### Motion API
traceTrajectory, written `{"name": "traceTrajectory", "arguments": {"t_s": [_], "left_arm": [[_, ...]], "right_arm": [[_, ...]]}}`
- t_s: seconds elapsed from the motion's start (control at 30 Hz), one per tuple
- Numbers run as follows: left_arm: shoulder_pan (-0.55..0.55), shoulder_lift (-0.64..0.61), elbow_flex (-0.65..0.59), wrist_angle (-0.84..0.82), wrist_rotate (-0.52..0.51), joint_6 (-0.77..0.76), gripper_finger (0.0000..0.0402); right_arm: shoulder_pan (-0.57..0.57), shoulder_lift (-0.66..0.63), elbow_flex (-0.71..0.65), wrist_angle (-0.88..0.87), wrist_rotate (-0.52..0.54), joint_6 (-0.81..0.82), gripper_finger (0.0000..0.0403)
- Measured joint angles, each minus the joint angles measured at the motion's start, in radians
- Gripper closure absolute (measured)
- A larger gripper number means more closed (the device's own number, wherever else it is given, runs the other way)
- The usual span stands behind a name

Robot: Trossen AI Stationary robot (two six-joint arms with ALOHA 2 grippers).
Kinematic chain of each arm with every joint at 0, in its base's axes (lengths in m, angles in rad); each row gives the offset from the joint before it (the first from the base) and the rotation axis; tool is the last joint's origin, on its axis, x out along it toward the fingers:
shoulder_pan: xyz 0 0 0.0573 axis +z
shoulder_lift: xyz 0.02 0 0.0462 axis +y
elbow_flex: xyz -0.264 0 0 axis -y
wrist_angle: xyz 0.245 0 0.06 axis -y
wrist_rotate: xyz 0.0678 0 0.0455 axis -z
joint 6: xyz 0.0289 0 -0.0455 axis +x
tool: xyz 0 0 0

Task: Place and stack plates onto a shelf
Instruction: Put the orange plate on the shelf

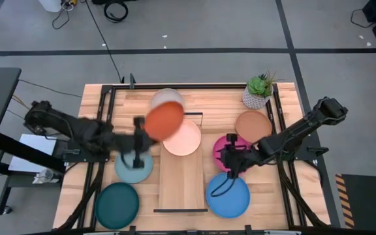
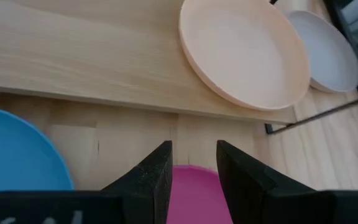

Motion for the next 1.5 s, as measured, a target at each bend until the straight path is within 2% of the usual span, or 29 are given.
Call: {"name": "traceTrajectory", "arguments": {"t_s": [0.1, 0.23, 0.4, 0.67, 1.0, 1.23, 1.5], "left_arm": [[-0.109, 0.07, 0.0, 0.008, 0.012, 0.175, 0.0378], [-0.205, 0.188, -0.001, 0.007, 0.068, 0.213, 0.0374], [-0.251, 0.338, -0.001, 0.031, 0.132, 0.202, 0.0386], [-0.293, 0.487, -0.002, 0.091, 0.142, 0.355, 0.0384], [-0.292, 0.567, -0.001, 0.252, 0.17, 0.36, 0.0377], [-0.288, 0.568, -0.001, 0.253, 0.157, 0.276, 0.0371], [-0.284, 0.569, -0.001, 0.271, 0.16, 0.211, 0.0295]], "right_arm": [[0.036, -0.003, 0.0, -0.053, 0.079, 0.061, 0.0272], [0.068, -0.007, 0.0, -0.113, 0.15, 0.126, 0.0272], [0.083, -0.011, 0.0, -0.124, 0.165, 0.16, 0.0272], [0.084, -0.011, 0.0, -0.125, 0.165, 0.167, 0.0272], [0.084, -0.011, 0.0, -0.11, 0.168, 0.165, 0.0272], [0.084, -0.011, 0.0, -0.104, 0.172, 0.162, 0.0272], [0.084, -0.011, 0.0, -0.102, 0.172, 0.162, 0.0272]]}}
